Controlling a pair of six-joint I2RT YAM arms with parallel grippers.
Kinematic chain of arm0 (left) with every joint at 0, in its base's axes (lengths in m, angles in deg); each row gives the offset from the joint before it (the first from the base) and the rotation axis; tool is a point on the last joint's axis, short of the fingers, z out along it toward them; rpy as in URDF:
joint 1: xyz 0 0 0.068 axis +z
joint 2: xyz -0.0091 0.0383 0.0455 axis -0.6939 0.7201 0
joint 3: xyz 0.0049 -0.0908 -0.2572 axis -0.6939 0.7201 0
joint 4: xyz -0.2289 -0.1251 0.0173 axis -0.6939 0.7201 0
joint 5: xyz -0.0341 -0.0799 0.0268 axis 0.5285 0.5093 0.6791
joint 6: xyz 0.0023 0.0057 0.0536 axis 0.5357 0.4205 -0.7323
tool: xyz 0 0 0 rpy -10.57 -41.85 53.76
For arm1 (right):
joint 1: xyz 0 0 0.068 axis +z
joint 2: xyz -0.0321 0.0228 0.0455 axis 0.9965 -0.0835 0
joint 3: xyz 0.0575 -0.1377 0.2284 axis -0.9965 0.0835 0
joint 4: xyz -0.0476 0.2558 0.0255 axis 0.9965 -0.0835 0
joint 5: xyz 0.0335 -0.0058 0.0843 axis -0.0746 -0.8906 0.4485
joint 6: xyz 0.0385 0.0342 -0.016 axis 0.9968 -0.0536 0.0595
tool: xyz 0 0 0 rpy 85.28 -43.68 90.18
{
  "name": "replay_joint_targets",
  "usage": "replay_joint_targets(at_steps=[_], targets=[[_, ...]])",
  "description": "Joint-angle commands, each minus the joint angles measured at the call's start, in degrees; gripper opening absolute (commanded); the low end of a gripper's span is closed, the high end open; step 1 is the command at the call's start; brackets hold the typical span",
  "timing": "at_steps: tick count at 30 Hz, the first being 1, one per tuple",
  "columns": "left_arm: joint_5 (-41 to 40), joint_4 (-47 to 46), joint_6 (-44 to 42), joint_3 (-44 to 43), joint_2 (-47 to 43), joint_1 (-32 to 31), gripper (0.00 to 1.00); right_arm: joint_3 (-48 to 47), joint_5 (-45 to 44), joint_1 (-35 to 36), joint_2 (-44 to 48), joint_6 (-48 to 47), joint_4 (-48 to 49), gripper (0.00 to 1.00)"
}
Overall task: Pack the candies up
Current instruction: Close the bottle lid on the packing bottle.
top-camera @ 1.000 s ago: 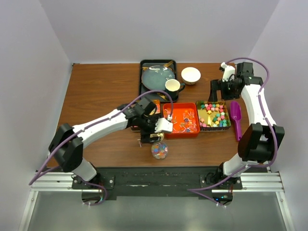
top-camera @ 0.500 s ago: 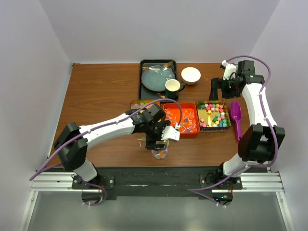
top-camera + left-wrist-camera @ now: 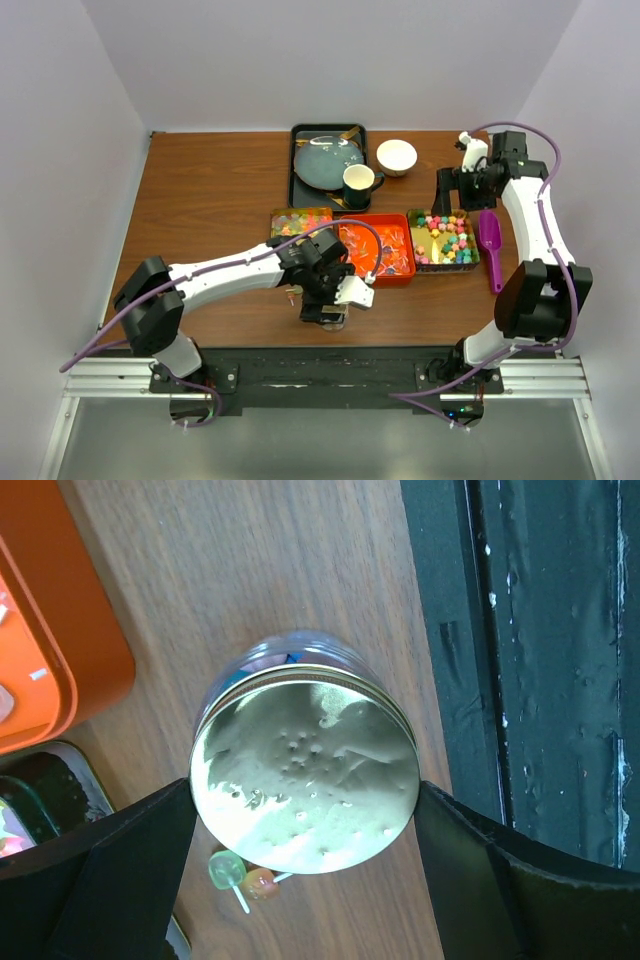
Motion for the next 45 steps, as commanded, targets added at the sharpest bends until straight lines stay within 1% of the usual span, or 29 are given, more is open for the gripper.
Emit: replay_joint_targets(at_steps=[1, 14, 23, 26, 28, 32, 35, 39, 44, 45], targets=[[-0.87, -0.1, 0.69, 0.39, -1.09, -0.53, 0.9, 0.01, 2.51, 0.06, 1.75, 0.84, 0.79, 0.98], [-0.6, -2.47, 1.65, -0.4, 1.2, -1.06, 0.91, 1.32, 3.13, 0.06, 1.93, 1.81, 1.49, 0.98], [-1.22, -2.38, 2.44, -2.51, 2.43, -2.11, 0.92, 2.82, 4.8, 0.06, 1.31, 2.25, 2.1, 0.97], [-1.66, -2.82, 2.53, -2.51, 2.78, -2.2, 0.93, 3.08, 5.06, -0.03, 1.13, 2.25, 2.46, 0.97], [-2.36, -3.35, 2.71, -2.6, 2.96, -2.38, 1.0, 3.08, 4.98, 0.06, 1.22, 2.07, 2.54, 0.97], [-3.5, -4.05, 2.53, -2.6, 1.91, -2.47, 1.0, 3.34, 4.28, -0.03, 1.92, 1.9, 2.72, 0.97], [-4.38, -5.72, 3.14, -0.32, -0.89, -2.55, 1.0, 3.43, 3.92, 0.06, 2.45, 1.72, 2.46, 0.97], [-6.13, -8.18, 6.21, 5.03, -5.29, -2.2, 1.0, 2.47, 3.13, 0.06, 2.72, 1.54, 0.97, 0.97], [-5.17, -11.16, 6.31, 11.1, -10.57, -1.5, 1.0, 0.19, 1.38, 0.15, 2.54, 0.84, -1.93, 0.97], [-5.17, -11.78, 7.62, 12.68, -11.19, -0.89, 1.0, -1.3, 1.03, 0.06, 2.37, -0.12, -3.59, 0.97]])
